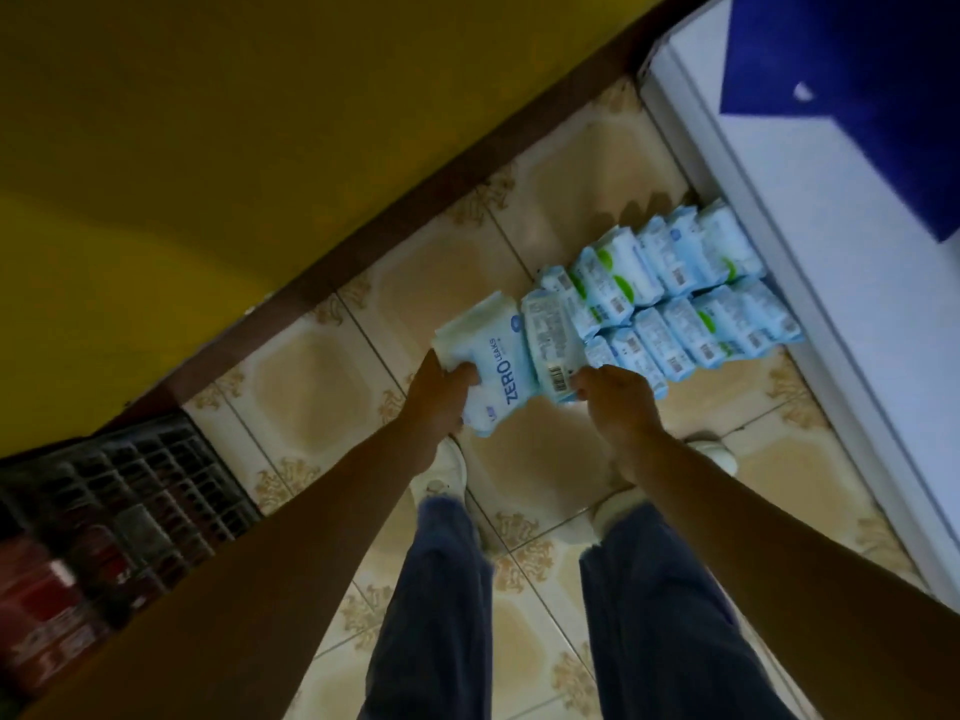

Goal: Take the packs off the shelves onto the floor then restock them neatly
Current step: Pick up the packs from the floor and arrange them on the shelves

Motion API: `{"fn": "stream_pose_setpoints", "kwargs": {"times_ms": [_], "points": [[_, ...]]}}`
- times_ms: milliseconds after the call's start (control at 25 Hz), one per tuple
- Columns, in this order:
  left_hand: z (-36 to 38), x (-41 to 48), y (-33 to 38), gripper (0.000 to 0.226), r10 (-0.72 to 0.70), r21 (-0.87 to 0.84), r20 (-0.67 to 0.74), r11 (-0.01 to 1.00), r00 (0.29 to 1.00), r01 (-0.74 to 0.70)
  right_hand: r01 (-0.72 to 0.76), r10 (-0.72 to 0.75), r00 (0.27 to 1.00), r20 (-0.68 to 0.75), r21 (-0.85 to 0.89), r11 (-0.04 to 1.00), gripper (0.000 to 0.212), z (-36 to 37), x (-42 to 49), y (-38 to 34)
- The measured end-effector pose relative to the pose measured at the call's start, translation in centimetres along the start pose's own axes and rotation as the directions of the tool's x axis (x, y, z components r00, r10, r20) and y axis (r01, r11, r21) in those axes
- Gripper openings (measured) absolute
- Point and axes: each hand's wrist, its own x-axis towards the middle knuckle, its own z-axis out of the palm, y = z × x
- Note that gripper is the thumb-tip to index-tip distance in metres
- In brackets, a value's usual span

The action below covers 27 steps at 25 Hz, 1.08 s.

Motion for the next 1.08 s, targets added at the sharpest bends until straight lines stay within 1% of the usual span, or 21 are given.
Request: {"fn": "stream_pose_setpoints", "kwargs": {"times_ms": [80, 120, 160, 200, 280, 320, 360, 400, 440, 520, 560, 640, 680, 720, 760, 840, 880, 920, 960, 1000, 1080], "points": [[-0.2, -3.8, 3.0, 0.029, 0.024, -0.119, 0.081, 0.993, 0.996, -0.014, -0.006, 0.013, 0.997, -0.071, 0.1, 0.995, 0.029, -3.1, -2.8, -2.2], [-0.2, -5.8, 4.4, 0.033, 0.046, -0.168, 0.123, 0.985, 0.991, -0.025, -0.016, 0.033, 0.995, -0.094, 0.181, 0.983, 0.029, -4.6, -4.3, -3.3], [-0.3, -7.4, 5.6, 0.034, 0.072, -0.21, 0.16, 0.977, 0.984, -0.037, -0.027, 0.053, 0.995, -0.084, 0.28, 0.96, 0.028, -6.0, -5.9, -4.4], [-0.1, -8.8, 6.8, 0.037, 0.08, -0.24, 0.18, 0.97, 0.98, -0.035, -0.033, 0.052, 0.998, -0.04, 0.379, 0.925, 0.027, -7.3, -7.7, -5.4], [0.5, -12.4, 9.1, 0.042, 0.12, -0.336, 0.238, 0.941, 0.964, -0.035, -0.064, -0.024, 0.987, 0.158, 0.529, 0.846, 0.018, -9.9, -11.9, -7.3], [0.7, -14.3, 10.0, 0.039, 0.147, -0.381, 0.264, 0.924, 0.953, -0.038, -0.074, -0.07, 0.969, 0.236, 0.551, 0.831, 0.019, -11.1, -14.2, -8.1], [1.1, -16.5, 11.0, 0.031, 0.179, -0.405, 0.274, 0.913, 0.945, -0.056, -0.081, -0.103, 0.954, 0.281, 0.573, 0.816, 0.027, -12.2, -16.4, -8.9], [1.5, -18.7, 11.9, 0.022, 0.209, -0.414, 0.269, 0.906, 0.94, -0.083, -0.057, -0.136, 0.949, 0.284, 0.58, 0.813, 0.03, -13.1, -18.8, -9.8], [1.9, -21.1, 12.7, 0.016, 0.232, -0.396, 0.254, 0.911, 0.939, -0.118, -0.026, -0.164, 0.952, 0.259, 0.602, 0.798, 0.028, -13.9, -20.9, -10.5], [2.6, -26.4, 14.3, 0.024, 0.268, -0.351, 0.182, 0.916, 0.946, -0.192, 0.074, -0.233, 0.955, 0.184, 0.612, 0.787, 0.026, -15.1, -25.3, -11.5], [2.9, -28.9, 14.9, 0.022, 0.28, -0.364, 0.182, 0.91, 0.943, -0.2, 0.128, -0.259, 0.956, 0.14, 0.593, 0.795, 0.024, -15.6, -27.4, -12.0], [2.6, -32.8, 15.7, 0.031, 0.279, -0.366, 0.255, 0.914, 0.926, -0.175, 0.227, -0.303, 0.952, 0.042, 0.568, 0.791, 0.02, -16.3, -31.5, -12.5], [2.0, -34.4, 16.0, 0.034, 0.295, -0.361, 0.318, 0.916, 0.901, -0.172, 0.278, -0.327, 0.945, -0.016, 0.563, 0.778, 0.019, -16.4, -33.9, -12.7], [1.3, -35.9, 16.2, 0.037, 0.309, -0.376, 0.409, 0.915, 0.859, -0.15, 0.333, -0.349, 0.934, -0.08, 0.553, 0.764, 0.019, -16.4, -36.3, -12.9], [0.7, -36.8, 16.4, 0.042, 0.314, -0.379, 0.509, 0.918, 0.801, -0.12, 0.385, -0.363, 0.919, -0.155, 0.556, 0.737, 0.017, -16.3, -38.6, -13.0], [-0.6, -39.1, 17.0, 0.054, 0.328, -0.362, 0.643, 0.926, 0.692, -0.103, 0.479, -0.356, 0.878, -0.32, 0.598, 0.643, 0.017, -15.7, -42.5, -12.7], [-1.2, -40.5, 17.4, 0.055, 0.315, -0.326, 0.697, 0.939, 0.644, -0.107, 0.509, -0.327, 0.86, -0.391, 0.631, 0.585, 0.013, -15.4, -44.3, -12.1], [-1.5, -41.7, 17.7, 0.055, 0.306, -0.291, 0.724, 0.948, 0.618, -0.128, 0.525, -0.297, 0.851, -0.434, 0.666, 0.53, 0.009, -15.0, -45.9, -11.4], [-1.6, -42.9, 17.8, 0.055, 0.305, -0.251, 0.753, 0.952, 0.584, -0.174, 0.539, -0.281, 0.842, -0.461, 0.685, 0.49, 0.02, -14.6, -47.2, -10.7], [-1.5, -44.1, 17.7, 0.055, 0.307, -0.202, 0.776, 0.949, 0.552, -0.243, 0.551, -0.289, 0.834, -0.47, 0.687, 0.473, 0.036, -14.3, -48.7, -10.1], [-0.6, -46.8, 17.1, 0.038, 0.336, -0.132, 0.805, 0.905, 0.489, -0.405, 0.596, -0.331, 0.802, -0.497, 0.637, 0.489, 0.064, -13.7, -51.8, -8.7]]}}
